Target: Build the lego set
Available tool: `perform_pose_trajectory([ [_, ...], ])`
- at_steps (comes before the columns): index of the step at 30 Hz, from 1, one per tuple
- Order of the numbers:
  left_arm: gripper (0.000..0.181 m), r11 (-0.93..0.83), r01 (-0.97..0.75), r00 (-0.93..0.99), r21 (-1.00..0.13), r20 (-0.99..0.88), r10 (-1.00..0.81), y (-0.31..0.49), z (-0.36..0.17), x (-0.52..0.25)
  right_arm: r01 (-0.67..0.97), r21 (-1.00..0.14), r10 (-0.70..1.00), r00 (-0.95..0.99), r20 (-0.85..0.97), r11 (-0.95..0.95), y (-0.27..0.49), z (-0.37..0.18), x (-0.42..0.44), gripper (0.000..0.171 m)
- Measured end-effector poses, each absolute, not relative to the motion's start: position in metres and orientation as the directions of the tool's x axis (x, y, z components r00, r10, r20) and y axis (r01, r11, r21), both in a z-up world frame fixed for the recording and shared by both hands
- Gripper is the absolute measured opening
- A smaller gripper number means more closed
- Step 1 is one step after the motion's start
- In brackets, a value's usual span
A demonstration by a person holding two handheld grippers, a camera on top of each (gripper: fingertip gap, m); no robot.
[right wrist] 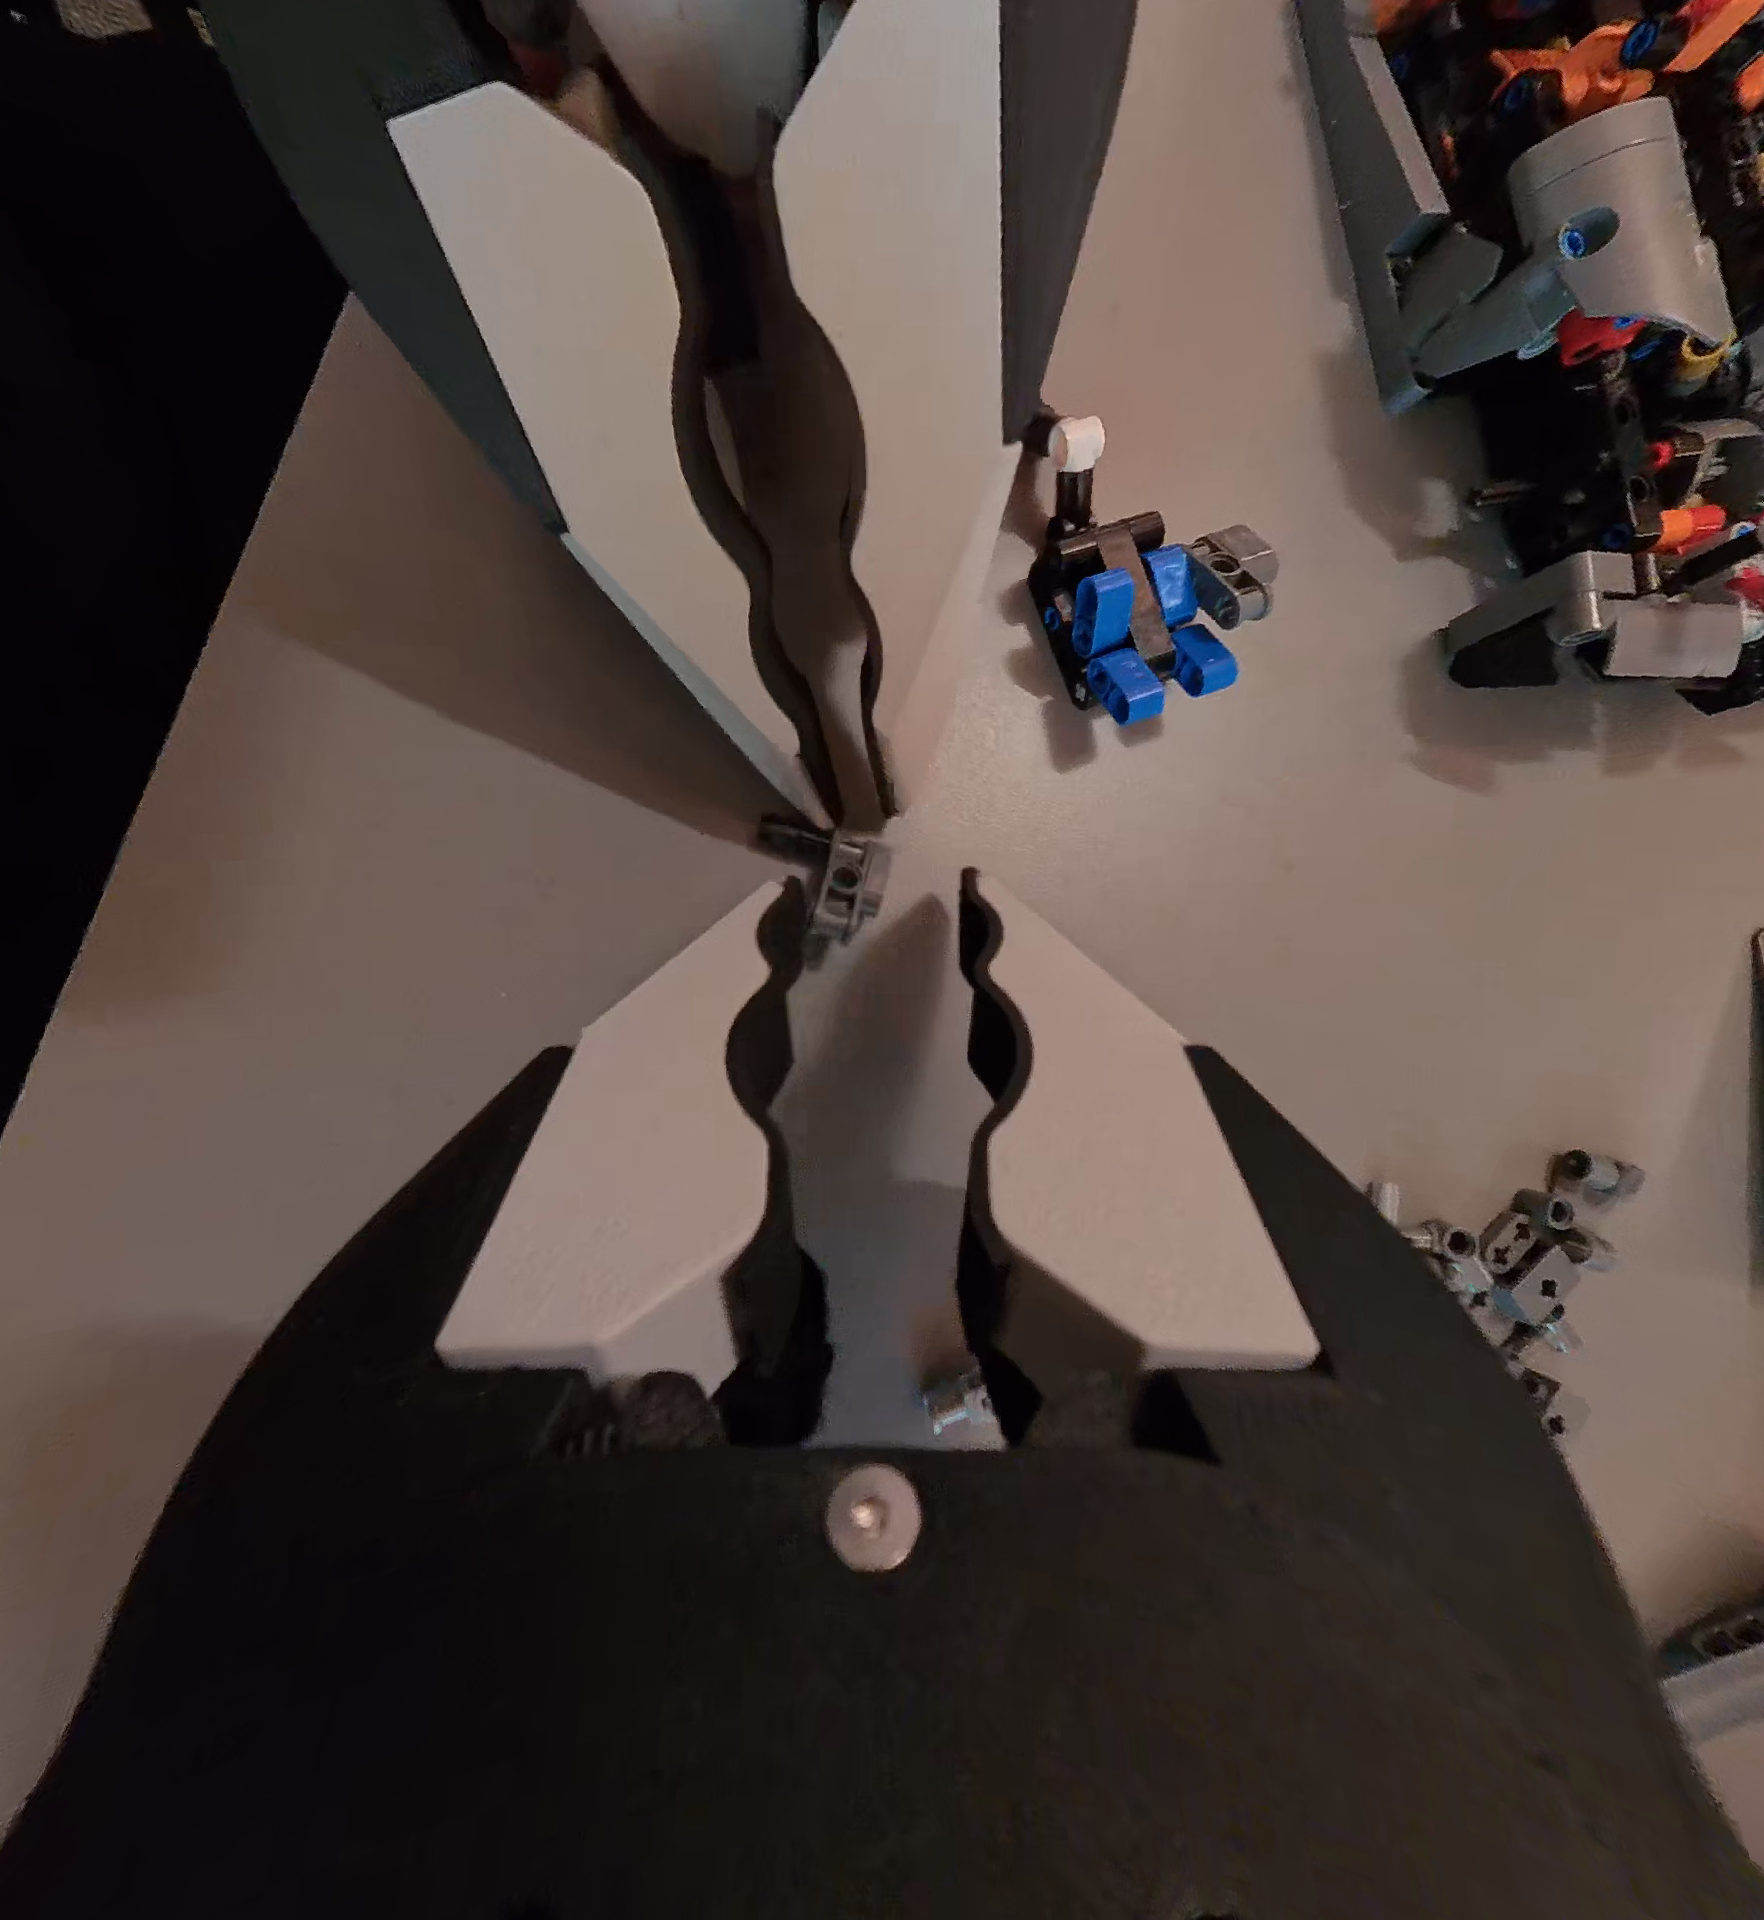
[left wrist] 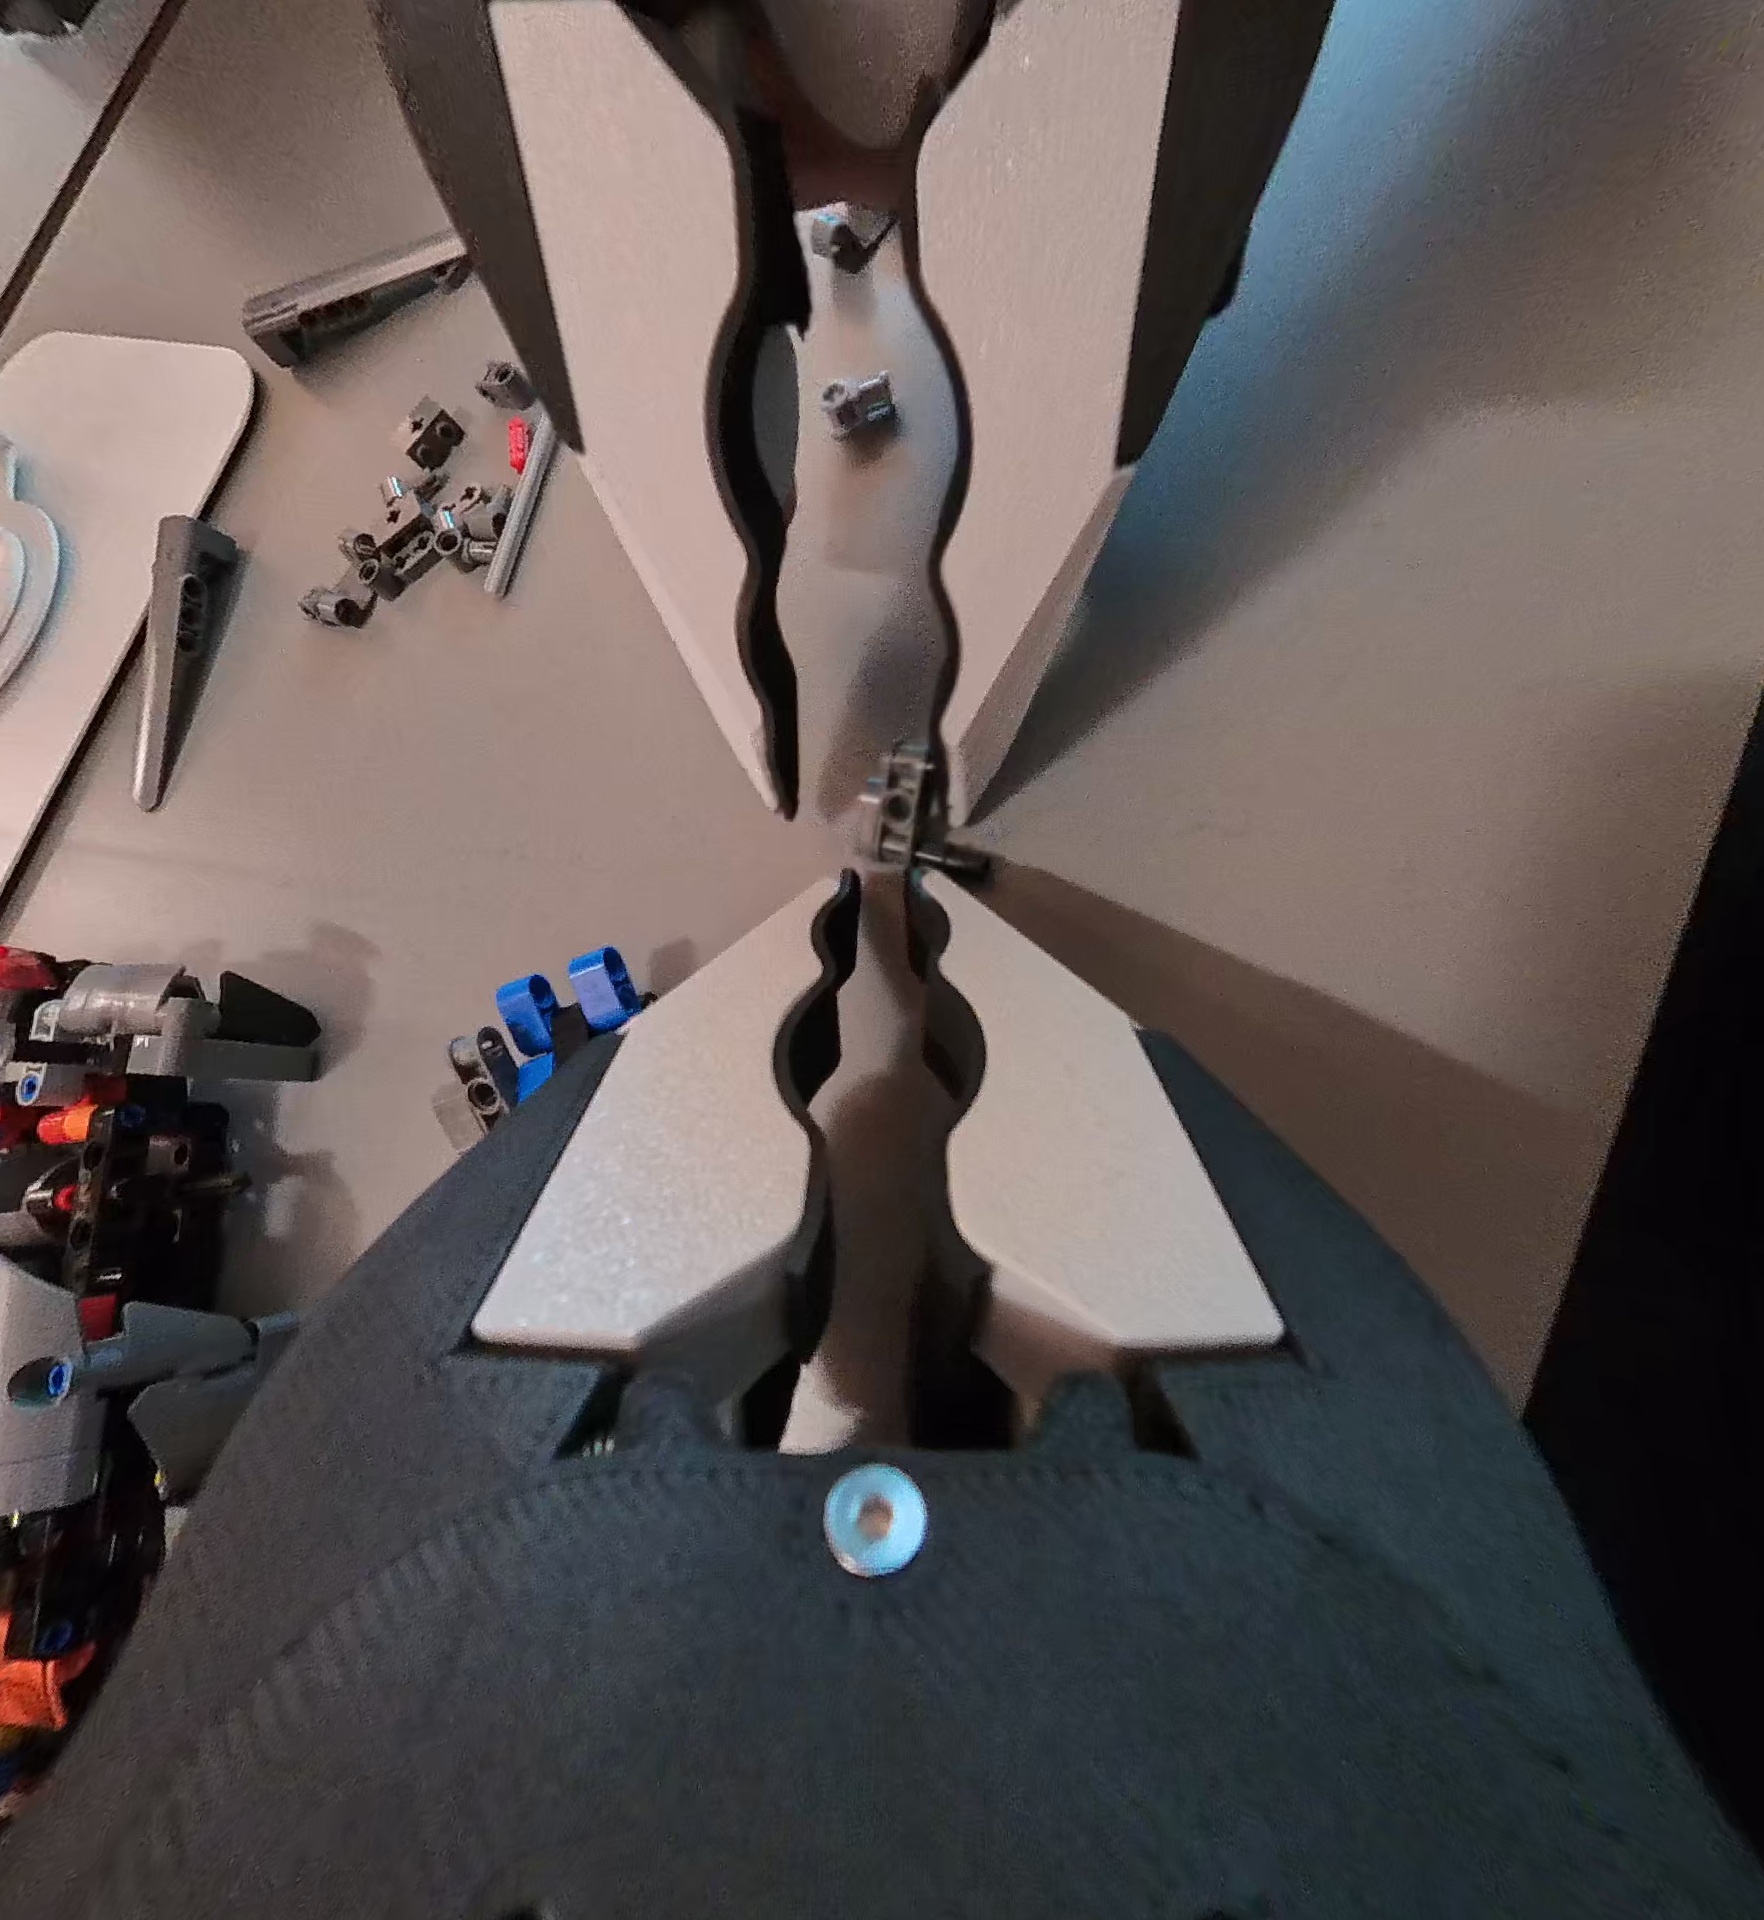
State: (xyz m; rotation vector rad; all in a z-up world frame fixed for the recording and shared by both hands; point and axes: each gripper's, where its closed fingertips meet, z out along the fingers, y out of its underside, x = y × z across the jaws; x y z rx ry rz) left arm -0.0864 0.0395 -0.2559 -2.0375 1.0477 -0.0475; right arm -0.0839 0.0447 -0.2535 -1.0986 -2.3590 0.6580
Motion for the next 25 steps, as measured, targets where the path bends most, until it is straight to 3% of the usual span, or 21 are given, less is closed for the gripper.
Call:
perform_pose_trajectory([
  [4,0.006,-0.309,-0.662,0.649,-0.683,-0.315,-0.693,0.041,-0.256,-0.087,0.581,-0.595,0.79,-0.591,0.162,0.556,0.046,-0.253,-0.08,0.037],
  [17,0.004,-0.297,-0.678,0.624,-0.672,-0.314,-0.715,0.037,-0.254,-0.08,0.686,-0.544,0.86,-0.488,0.148,0.482,0.042,-0.249,-0.067,0.044],
  [25,0.0,-0.288,-0.689,0.62,-0.665,-0.334,-0.71,0.041,-0.257,-0.075,0.701,-0.564,0.883,-0.453,0.121,0.437,0.038,-0.255,-0.073,0.031],
])
